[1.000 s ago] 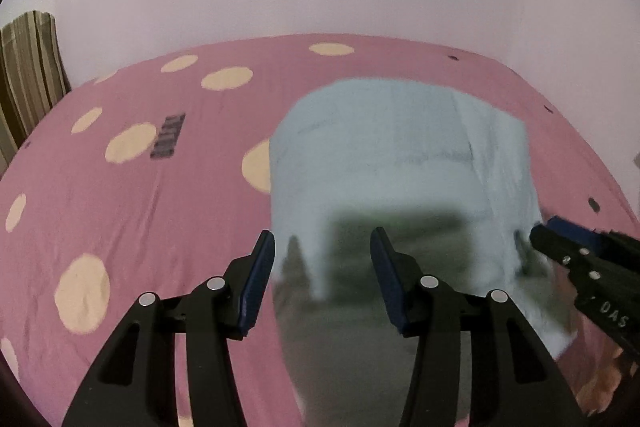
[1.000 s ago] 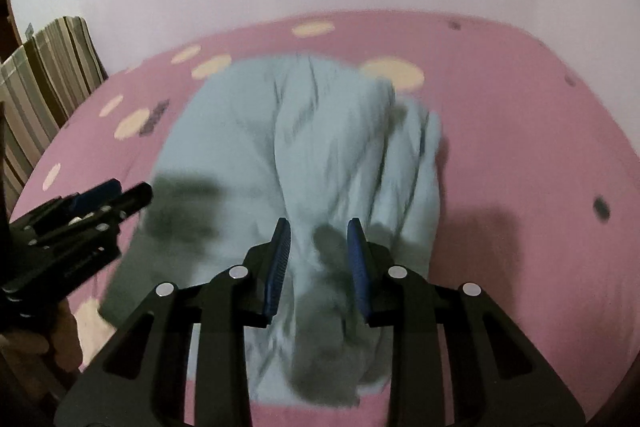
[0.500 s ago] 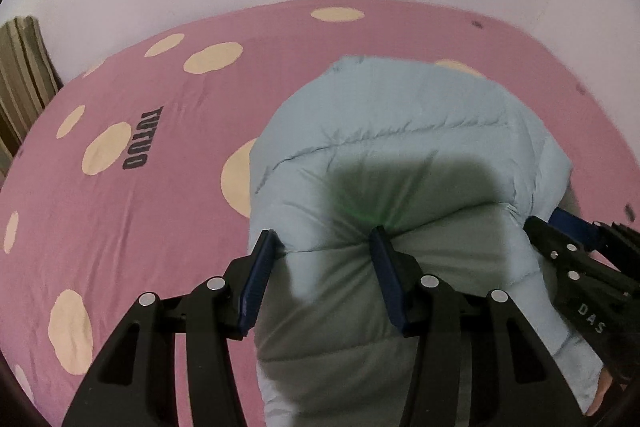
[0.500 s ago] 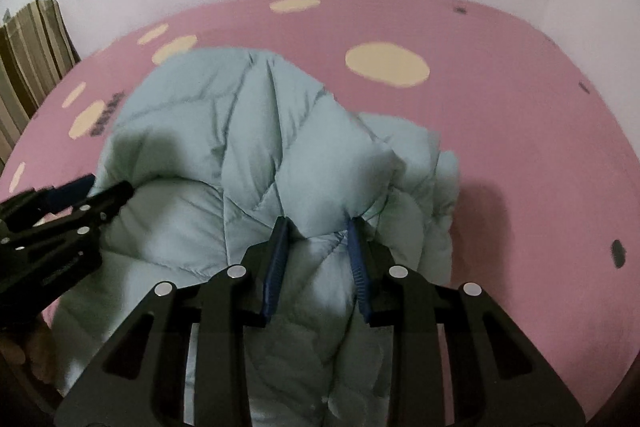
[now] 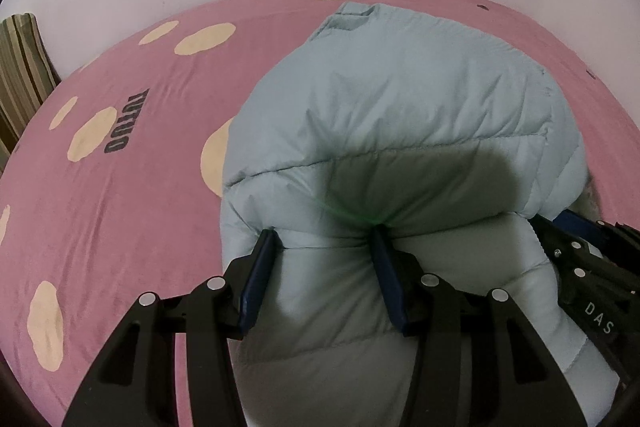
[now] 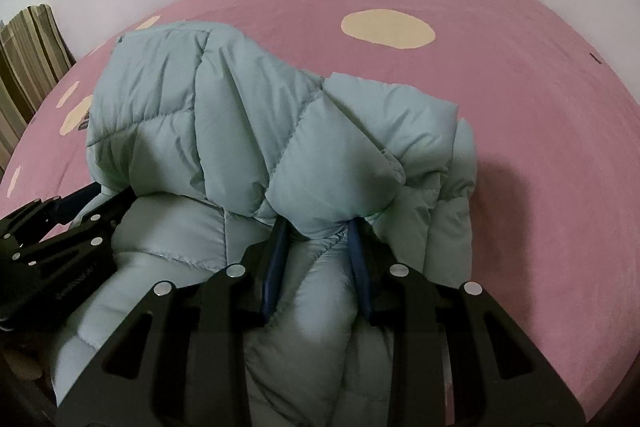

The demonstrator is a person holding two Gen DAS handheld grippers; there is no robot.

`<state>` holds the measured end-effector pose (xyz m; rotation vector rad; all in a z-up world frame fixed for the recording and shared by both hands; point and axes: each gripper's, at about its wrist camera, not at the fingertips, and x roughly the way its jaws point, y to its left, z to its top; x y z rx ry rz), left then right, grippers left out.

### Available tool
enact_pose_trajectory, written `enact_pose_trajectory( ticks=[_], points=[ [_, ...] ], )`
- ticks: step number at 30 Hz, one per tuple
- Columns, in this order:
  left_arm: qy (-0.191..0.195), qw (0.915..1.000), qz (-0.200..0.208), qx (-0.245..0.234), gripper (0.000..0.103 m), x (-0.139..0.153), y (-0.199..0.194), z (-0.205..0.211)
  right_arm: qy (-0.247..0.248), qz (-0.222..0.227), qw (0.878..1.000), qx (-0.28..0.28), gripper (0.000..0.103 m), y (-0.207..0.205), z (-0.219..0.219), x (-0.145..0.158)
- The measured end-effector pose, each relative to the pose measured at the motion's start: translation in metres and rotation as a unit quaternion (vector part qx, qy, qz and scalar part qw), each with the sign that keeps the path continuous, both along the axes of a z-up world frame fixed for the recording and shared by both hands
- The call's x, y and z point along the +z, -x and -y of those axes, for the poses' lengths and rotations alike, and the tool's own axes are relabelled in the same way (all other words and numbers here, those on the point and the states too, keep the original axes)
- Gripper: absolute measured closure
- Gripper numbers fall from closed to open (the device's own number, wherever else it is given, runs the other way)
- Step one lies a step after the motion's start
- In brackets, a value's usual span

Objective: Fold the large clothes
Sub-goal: 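Grasp the jacket edge with both tools and fold it onto the bundle, then open both tools and withdraw them from the folded jacket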

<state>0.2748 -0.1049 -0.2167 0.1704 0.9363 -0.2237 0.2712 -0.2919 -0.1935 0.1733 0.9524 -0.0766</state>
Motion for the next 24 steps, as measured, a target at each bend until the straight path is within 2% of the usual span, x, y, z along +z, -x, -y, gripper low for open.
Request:
enact_pose_trajectory(
  ticks=[9, 18, 20, 22, 24],
  points=[
    [0.007, 0.9998, 0.017, 0.001, 0.053, 0.017, 0.008, -0.005, 0.024, 0.017, 1.000, -0.006, 0.071, 0.013, -0.011, 0.021],
    [0.017, 0.9989, 0.041, 0.013, 0.052, 0.050, 0.038, -0.018, 0.025, 0.049, 0.998, -0.020, 0.054, 0.054, -0.021, 0.058],
    [0.018, 0.9984, 0.052, 0.016, 0.046, 0.059, 0.049, -0.023, 0.027, 0.056, 0.998, -0.025, 0.049, 0.064, -0.023, 0.064],
    [0.020, 0.9970, 0.071, 0.023, 0.033, 0.070, 0.062, -0.028, 0.028, 0.061, 0.997, -0.031, 0.043, 0.073, -0.024, 0.070],
    [0.026, 0.9955, 0.087, 0.029, 0.030, 0.080, 0.077, -0.035, 0.030, 0.067, 0.997, -0.038, 0.040, 0.085, -0.026, 0.077]
  ],
)
